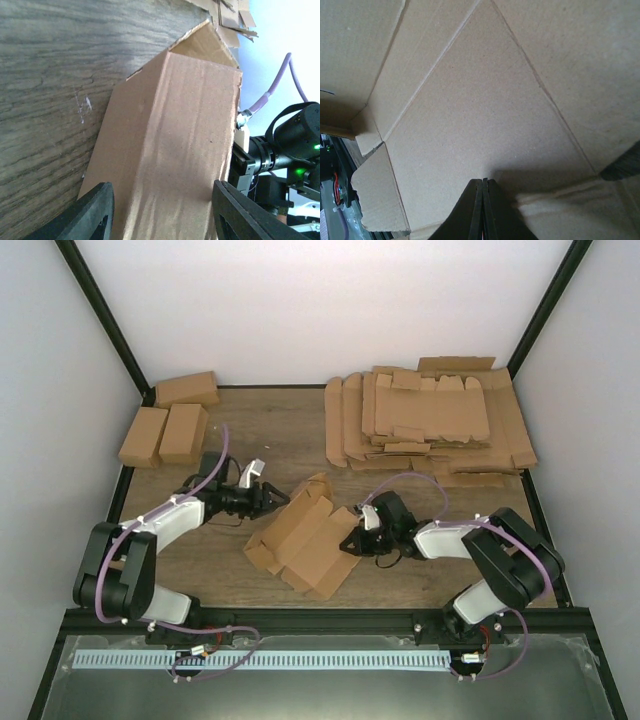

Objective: Fold the paper box

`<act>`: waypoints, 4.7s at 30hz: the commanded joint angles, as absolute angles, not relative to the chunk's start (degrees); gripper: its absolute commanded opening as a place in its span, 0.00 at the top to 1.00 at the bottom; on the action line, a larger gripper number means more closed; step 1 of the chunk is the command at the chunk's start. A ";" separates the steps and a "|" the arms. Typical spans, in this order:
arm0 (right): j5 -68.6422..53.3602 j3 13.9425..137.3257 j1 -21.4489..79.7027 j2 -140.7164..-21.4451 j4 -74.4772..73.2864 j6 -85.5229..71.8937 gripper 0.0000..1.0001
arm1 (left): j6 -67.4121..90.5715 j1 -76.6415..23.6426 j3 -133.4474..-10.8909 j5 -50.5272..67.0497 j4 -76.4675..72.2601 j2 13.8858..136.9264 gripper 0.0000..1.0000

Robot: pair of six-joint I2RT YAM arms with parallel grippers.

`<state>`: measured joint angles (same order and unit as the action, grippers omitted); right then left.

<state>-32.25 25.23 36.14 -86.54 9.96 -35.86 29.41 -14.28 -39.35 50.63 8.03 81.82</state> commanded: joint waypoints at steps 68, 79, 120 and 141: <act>8.23 38.76 46.61 -87.81 14.83 -15.04 0.99 | 26.94 -28.60 -41.16 33.01 16.51 76.76 0.61; 19.75 37.33 55.14 -82.68 3.59 -28.40 0.99 | 31.64 -32.71 -38.89 28.92 13.42 72.56 0.61; -6.17 32.61 44.19 -60.34 -6.90 -26.19 0.46 | 32.43 -38.85 -40.99 24.76 11.66 77.33 0.62; -36.23 37.69 19.50 -80.53 3.41 -31.04 0.44 | 33.50 -43.44 -44.47 22.12 13.62 78.29 0.63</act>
<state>-29.21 35.09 20.01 -77.23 -0.60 -29.58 33.06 -42.17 -42.61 22.79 13.41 77.69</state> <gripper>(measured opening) 0.566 0.372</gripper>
